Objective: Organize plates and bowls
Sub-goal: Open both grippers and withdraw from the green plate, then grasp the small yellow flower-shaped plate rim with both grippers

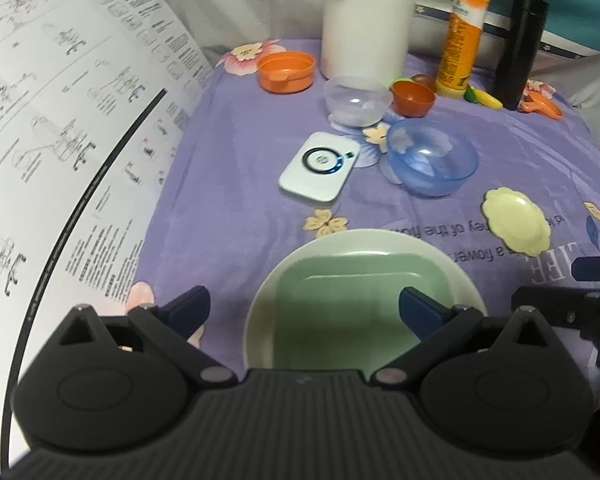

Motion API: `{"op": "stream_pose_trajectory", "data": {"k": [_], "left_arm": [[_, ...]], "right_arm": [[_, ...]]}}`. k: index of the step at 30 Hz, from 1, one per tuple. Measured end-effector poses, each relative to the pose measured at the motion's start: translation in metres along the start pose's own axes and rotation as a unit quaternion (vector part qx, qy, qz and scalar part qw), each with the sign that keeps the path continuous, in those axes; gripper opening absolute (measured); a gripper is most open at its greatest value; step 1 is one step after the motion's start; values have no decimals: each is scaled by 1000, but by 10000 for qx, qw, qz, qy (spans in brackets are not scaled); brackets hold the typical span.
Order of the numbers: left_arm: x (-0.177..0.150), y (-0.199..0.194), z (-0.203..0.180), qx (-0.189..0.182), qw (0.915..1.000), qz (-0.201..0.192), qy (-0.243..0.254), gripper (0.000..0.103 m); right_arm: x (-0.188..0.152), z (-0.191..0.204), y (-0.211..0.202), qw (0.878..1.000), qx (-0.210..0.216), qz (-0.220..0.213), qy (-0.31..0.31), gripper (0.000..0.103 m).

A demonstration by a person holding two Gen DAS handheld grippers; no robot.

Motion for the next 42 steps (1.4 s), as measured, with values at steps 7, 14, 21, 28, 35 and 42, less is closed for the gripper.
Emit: {"op": "stream_pose_trajectory", "data": {"k": [7,14,21,28,35,42], "left_arm": [[11,2,-35,-146,9995,-44,259,103],[22,11,-78,-347,9982,-54,480,103],[32,28,-116,-537,9973,22,510,103],[40,46,-140,-598,9966,92,558,103],[44,67,-158,-656,9960,185,578,103],[43,85,-170,-747,9949,294,616,94]], "right_arm": [[-2,-45,-14,9987,-215,-166,421,103],[-3,-98,-27,9952,-459,-309,809,103],[-3,-137,-29,9904,-643,-420,1145,103],[2,-161,-17,9873,-752,-378,1344,103],[11,-174,0,9845,-771,-322,1539,97],[21,-176,21,9858,-624,-367,1515,77]]}}
Point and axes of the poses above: each gripper's, at about its wrist camera, not at the fingertips, and y roughly the way its jaws point, z to its left, x to its top, the point moved 1 cm from there along y, roughly the way its jaws point, and after that the axes turned 1 degree about -z, right-handed, at the moved point
